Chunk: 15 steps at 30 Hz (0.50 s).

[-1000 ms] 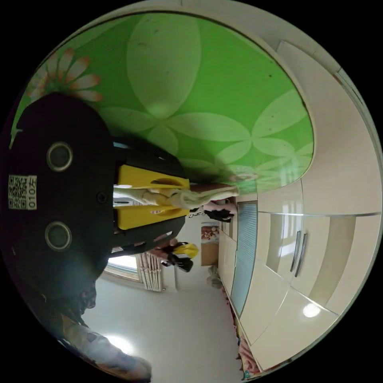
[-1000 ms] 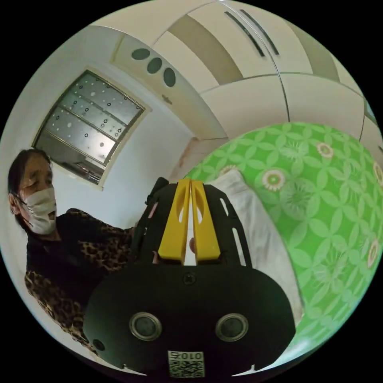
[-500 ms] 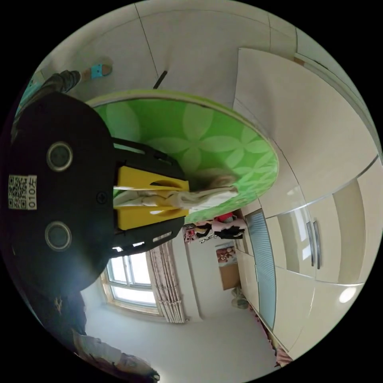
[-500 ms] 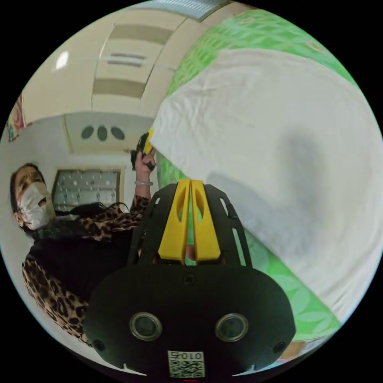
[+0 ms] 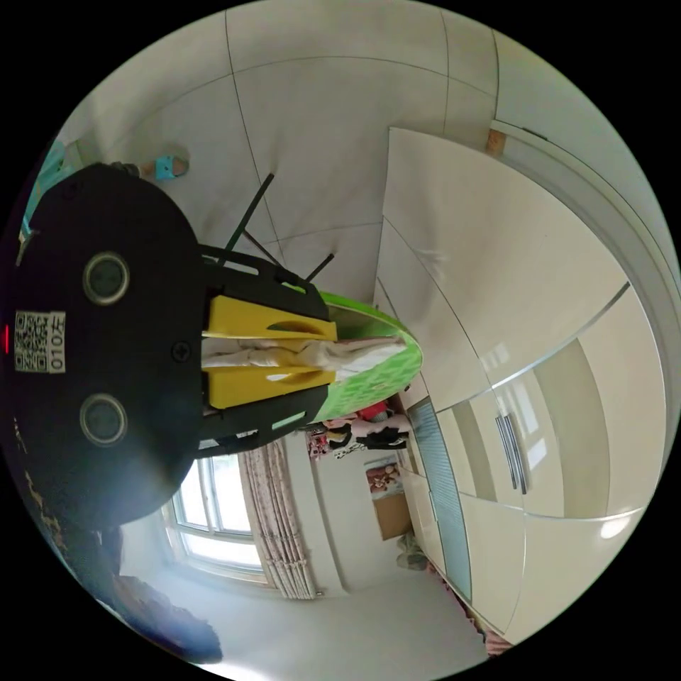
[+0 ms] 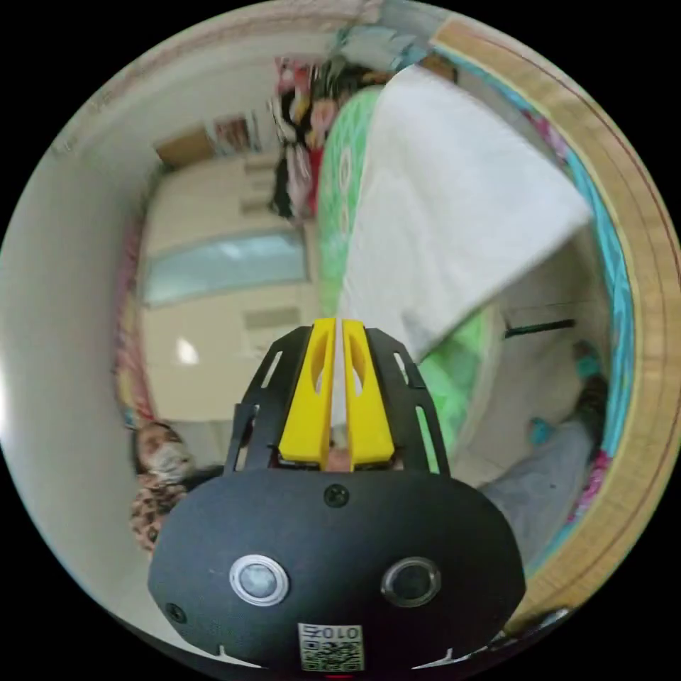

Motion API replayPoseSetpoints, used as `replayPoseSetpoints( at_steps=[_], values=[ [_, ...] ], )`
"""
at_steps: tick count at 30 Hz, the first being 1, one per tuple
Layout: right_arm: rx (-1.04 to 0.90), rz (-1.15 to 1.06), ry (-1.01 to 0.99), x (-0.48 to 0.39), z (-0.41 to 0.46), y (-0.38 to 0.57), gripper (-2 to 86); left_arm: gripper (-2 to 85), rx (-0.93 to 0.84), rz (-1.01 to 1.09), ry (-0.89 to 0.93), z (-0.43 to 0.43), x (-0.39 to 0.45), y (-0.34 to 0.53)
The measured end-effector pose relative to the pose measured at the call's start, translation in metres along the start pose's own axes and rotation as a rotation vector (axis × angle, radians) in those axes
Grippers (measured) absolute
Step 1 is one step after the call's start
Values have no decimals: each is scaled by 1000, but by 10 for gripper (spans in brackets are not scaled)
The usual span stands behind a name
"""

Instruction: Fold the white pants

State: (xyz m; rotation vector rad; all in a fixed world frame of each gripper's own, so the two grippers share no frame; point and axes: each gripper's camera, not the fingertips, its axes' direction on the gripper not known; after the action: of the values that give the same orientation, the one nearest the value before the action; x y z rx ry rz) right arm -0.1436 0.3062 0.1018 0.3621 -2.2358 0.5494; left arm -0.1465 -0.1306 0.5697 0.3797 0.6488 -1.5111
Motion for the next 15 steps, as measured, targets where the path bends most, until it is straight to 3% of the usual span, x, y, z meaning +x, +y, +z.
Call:
replayPoseSetpoints(
  at_steps=[2,5,9,13,15],
  values=[
    [129,86,-20,31,-50,32,136,51,-7,-11,4,1,-1,-10],
    [157,200,32,71,-70,61,203,51,-11,-17,-33,0,5,-28],
    [200,155,-259,94,-40,60,194,53,-5,-30,-78,-3,16,-50],
    [296,84,-77,53,-38,57,99,54,-2,-22,-144,-11,31,-71],
    [267,39,126,14,-33,57,88,55,-9,-2,-164,-14,39,-79]
  ],
)
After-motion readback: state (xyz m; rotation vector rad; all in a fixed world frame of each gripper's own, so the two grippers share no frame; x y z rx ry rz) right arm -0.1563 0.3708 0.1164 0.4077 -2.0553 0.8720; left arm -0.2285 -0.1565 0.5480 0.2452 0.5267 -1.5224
